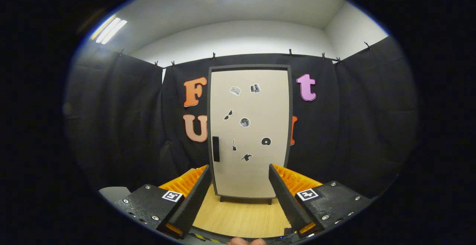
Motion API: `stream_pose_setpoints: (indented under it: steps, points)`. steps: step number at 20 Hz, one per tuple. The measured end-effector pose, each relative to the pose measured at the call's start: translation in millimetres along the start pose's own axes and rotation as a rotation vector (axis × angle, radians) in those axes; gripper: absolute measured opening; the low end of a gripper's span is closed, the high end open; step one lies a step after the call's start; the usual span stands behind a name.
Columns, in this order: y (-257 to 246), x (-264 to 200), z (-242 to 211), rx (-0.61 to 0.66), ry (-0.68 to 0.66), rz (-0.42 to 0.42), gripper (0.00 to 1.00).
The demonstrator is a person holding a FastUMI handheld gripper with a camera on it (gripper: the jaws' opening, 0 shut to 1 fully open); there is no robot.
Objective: Open the shoe cabinet door, grab the shoes and put them into the shoe cabinet, then close the shoe cabinet door.
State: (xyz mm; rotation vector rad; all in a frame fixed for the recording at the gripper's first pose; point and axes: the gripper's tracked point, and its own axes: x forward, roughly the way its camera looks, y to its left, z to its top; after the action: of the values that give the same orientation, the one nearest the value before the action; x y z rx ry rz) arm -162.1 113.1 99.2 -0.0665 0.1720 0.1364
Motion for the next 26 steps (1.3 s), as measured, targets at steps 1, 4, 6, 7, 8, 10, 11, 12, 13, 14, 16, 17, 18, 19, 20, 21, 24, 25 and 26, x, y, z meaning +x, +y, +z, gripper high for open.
stream_pose_setpoints:
  steps: [1,4,6,7,8,10,11,12,13,14,16,17,18,19,20,21,24,25,26]
  points:
    - [-8,-10,0,0.013,-0.004,-0.007,0.96]
    - [-24,-36,8,0.045,-0.035,-0.007,0.96]
    - [-34,-45,10,0.051,-0.051,-0.011,0.95]
    - [-35,-49,10,0.051,-0.052,-0.004,0.96]
    - [-34,-50,9,0.047,-0.049,0.003,0.95]
    - [-34,-50,5,0.047,-0.042,0.007,0.95]
    - [-31,-48,4,0.046,-0.041,0.01,0.95]
    - [-30,-46,0,0.035,-0.031,0.006,0.95]
    - [-30,-44,-3,0.026,-0.026,-0.004,0.95]
    - [-27,-41,-4,0.024,-0.023,-0.002,0.95]
    - [-19,-39,-5,0.02,-0.02,0.002,0.95]
    - [-19,-37,-5,0.015,-0.023,-0.006,0.95]
    - [-20,-37,-4,0.01,-0.025,-0.015,0.95]
    - [-19,-36,-4,0.009,-0.03,-0.018,0.95]
    - [-20,-34,-3,0.008,-0.031,-0.022,0.95]
    - [-22,-33,-3,0.008,-0.028,-0.028,0.95]
    - [-25,-31,3,0.024,-0.04,-0.041,0.95]
    - [-26,-29,3,0.026,-0.039,-0.046,0.95]
    - [-27,-26,4,0.026,-0.04,-0.048,0.95]
